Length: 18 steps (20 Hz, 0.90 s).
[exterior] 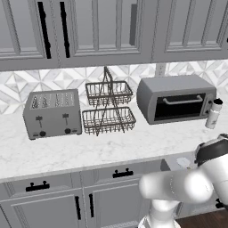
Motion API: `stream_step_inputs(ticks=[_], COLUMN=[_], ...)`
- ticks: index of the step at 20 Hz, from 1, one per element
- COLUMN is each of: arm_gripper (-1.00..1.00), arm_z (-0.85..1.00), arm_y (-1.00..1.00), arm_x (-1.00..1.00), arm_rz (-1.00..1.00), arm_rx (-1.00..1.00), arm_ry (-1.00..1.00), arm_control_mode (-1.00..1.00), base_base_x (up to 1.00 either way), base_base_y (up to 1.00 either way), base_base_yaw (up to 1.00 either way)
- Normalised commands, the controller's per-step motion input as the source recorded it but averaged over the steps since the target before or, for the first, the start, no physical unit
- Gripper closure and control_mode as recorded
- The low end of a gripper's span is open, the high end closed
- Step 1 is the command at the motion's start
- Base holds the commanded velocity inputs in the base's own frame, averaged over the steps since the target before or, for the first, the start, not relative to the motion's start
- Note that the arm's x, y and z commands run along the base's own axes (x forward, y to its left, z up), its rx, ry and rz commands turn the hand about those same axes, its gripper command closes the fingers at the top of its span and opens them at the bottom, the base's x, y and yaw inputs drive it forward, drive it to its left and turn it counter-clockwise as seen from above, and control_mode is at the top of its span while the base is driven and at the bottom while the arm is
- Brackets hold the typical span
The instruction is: Pick the pizza cutter from the drawer and place it on the counter.
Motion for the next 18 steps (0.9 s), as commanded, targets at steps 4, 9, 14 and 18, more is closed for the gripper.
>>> stream_step_inputs(ticks=[4, 9, 14, 18], arm_gripper=[-1.0, -1.0, -1.0, -1.0], arm_z=[-0.18, -0.16, 0.0, 0.01], arm_y=[-0.25, -0.27, -0.32, -0.07], arm_x=[-0.42, -0.52, -0.84, -0.36], arm_rz=[0.0, 0.0, 0.0, 0.0], arm_rx=[0.0, 0.0, 0.0, 0.0], arm_ry=[0.03, 0.04, 0.06, 0.02], arm_control_mode=[-1.0, -1.0, -1.0, -1.0], base_base_x=[0.0, 0.0, 0.0, 0.0], base_base_y=[0.0, 0.0, 0.0, 0.0], base_base_yaw=[0.0, 0.0, 0.0, 0.0])
